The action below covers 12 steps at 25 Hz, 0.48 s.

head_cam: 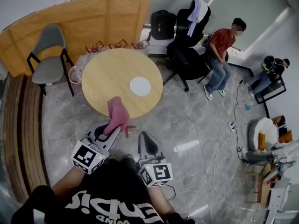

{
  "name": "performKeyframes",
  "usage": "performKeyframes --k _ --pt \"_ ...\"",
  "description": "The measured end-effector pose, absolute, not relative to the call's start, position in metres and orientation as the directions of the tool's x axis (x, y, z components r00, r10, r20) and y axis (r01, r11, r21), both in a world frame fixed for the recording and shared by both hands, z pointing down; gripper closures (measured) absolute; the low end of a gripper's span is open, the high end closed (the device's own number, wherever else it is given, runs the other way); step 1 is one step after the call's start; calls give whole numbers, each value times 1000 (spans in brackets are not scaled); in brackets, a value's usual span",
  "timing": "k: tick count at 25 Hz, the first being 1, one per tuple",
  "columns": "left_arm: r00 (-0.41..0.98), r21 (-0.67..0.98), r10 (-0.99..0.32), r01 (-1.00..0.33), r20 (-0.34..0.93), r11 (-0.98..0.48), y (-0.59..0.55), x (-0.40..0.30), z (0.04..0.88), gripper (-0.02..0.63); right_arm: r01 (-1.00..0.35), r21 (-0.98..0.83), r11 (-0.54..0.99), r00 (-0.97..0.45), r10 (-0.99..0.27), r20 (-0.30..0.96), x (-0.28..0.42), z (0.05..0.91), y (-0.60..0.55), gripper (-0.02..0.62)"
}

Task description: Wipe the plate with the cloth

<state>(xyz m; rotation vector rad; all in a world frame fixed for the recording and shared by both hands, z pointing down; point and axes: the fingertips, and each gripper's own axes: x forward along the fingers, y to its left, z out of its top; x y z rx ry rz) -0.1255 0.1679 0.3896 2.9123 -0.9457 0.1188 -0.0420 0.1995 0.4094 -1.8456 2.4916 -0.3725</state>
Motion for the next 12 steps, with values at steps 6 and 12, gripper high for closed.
performKeyframes --k 6,12 --pt "805 58 -583 -590 106 -805 140 -115 388 554 -944 -207 256 -285 -950 127 -28 415 174 574" --pt "796 59 -595 -603 112 -795 108 -104 391 554 -942 -207 265 -296 -946 132 -15 415 140 574"
